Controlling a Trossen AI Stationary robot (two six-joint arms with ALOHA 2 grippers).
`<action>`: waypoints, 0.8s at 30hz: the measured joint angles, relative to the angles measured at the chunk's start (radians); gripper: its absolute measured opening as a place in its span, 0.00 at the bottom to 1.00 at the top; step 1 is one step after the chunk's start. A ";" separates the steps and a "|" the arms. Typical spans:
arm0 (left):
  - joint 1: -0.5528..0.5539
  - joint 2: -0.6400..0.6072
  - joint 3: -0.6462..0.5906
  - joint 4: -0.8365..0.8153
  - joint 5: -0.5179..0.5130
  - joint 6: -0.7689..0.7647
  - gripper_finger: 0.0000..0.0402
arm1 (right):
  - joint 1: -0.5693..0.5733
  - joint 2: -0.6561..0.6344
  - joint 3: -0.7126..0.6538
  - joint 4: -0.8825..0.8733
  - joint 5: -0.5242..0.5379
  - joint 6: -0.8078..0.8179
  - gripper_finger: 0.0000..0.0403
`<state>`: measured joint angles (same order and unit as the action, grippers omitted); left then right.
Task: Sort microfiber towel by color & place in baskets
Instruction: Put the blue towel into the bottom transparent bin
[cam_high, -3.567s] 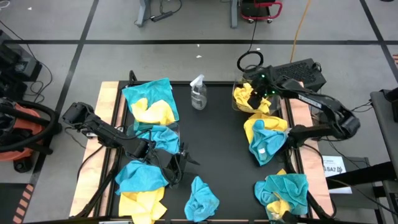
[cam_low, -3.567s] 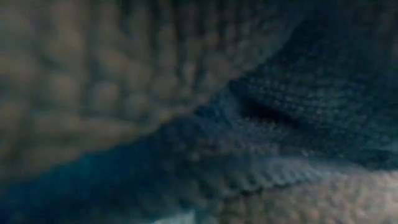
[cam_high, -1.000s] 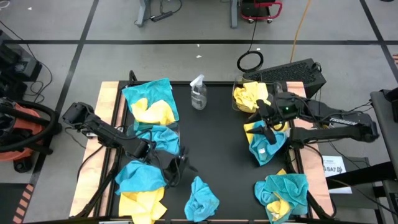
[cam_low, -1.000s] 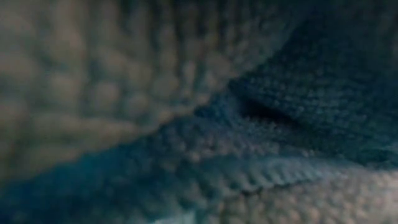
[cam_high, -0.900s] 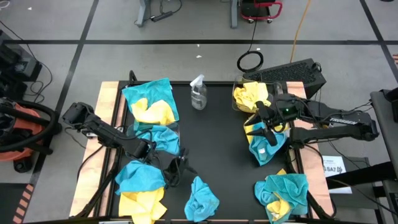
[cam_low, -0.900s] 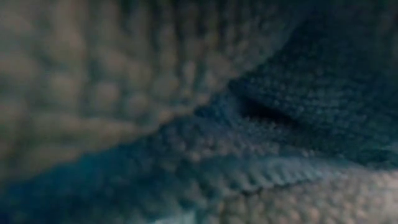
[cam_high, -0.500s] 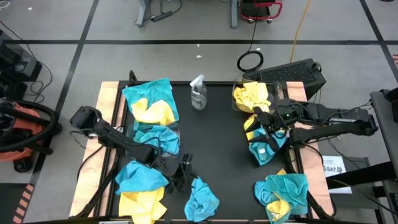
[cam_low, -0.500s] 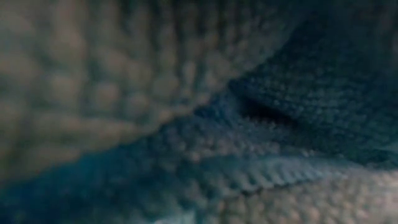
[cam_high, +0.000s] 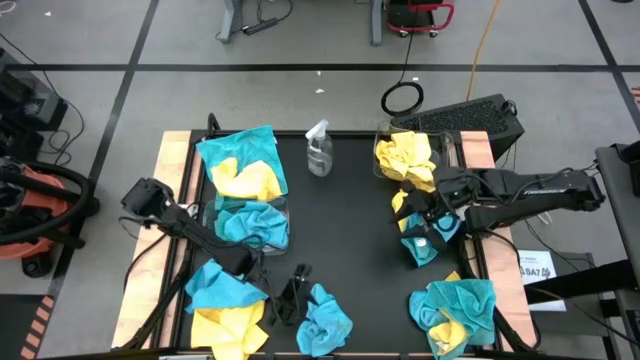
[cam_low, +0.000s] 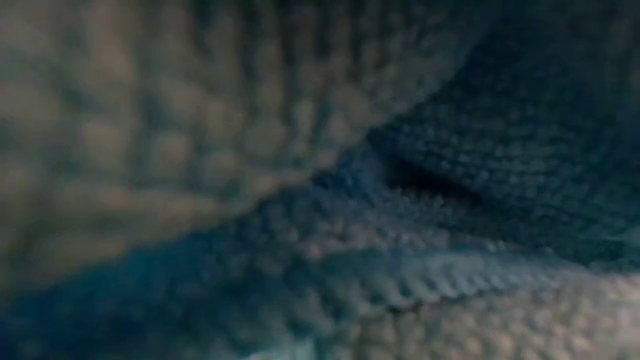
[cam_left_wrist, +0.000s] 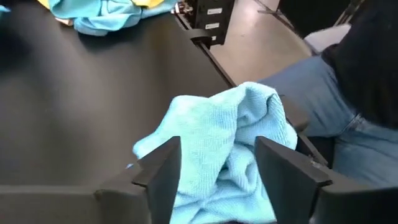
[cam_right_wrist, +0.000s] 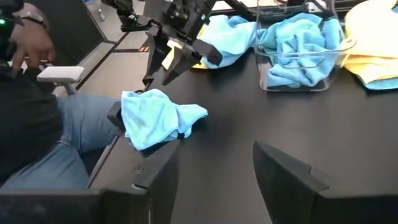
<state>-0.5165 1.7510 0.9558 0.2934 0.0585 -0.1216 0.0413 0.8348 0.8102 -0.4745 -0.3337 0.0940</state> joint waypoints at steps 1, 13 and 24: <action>-0.003 0.010 0.000 0.011 0.000 -0.007 0.56 | 0.003 0.005 0.000 0.002 0.000 0.000 0.48; -0.023 0.152 0.002 0.259 0.000 -0.084 0.87 | 0.056 0.062 0.000 0.021 0.000 0.021 0.48; -0.017 0.311 0.120 0.139 -0.009 -0.082 0.88 | 0.141 0.062 0.000 0.038 0.033 0.044 0.48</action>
<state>-0.5339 2.0617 1.0756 0.4325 0.0492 -0.2035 0.1827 0.8967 0.8101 -0.4365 -0.3012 0.1383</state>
